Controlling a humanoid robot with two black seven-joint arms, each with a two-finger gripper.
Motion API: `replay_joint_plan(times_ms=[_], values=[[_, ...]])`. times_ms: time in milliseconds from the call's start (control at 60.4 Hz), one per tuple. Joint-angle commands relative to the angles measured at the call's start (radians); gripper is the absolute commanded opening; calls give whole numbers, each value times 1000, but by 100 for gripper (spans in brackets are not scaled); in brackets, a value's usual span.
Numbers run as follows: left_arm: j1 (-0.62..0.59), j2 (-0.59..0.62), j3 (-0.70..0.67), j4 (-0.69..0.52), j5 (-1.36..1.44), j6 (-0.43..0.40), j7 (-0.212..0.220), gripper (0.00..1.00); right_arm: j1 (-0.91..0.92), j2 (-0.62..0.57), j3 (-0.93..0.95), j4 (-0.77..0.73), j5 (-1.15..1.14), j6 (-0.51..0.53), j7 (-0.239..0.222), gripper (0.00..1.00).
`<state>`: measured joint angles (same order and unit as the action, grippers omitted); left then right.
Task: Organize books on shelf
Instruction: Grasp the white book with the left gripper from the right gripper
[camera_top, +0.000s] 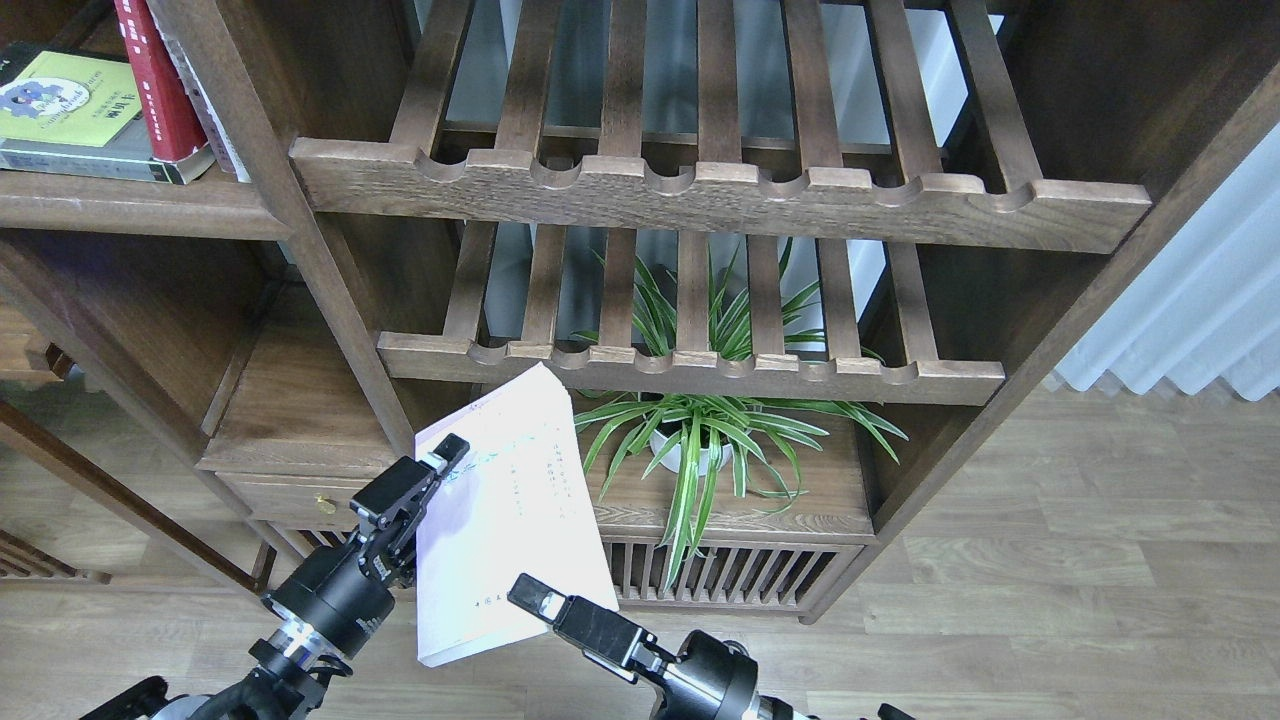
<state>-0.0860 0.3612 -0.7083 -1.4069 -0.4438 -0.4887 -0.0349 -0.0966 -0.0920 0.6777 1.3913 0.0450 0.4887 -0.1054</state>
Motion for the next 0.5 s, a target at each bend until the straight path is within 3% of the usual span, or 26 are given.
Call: replay_joint_plan(times_ms=[0, 83, 480], values=[[2, 10, 7, -1, 2, 0, 3, 25, -3, 3, 0, -2, -1, 0, -3, 3], [3, 21, 9, -1, 2, 0, 1, 8, 0, 6, 3, -2, -2, 0, -4, 3], [3, 165, 20, -86, 5, 0, 12, 7, 38, 6, 19, -26, 1, 0, -4, 3]])
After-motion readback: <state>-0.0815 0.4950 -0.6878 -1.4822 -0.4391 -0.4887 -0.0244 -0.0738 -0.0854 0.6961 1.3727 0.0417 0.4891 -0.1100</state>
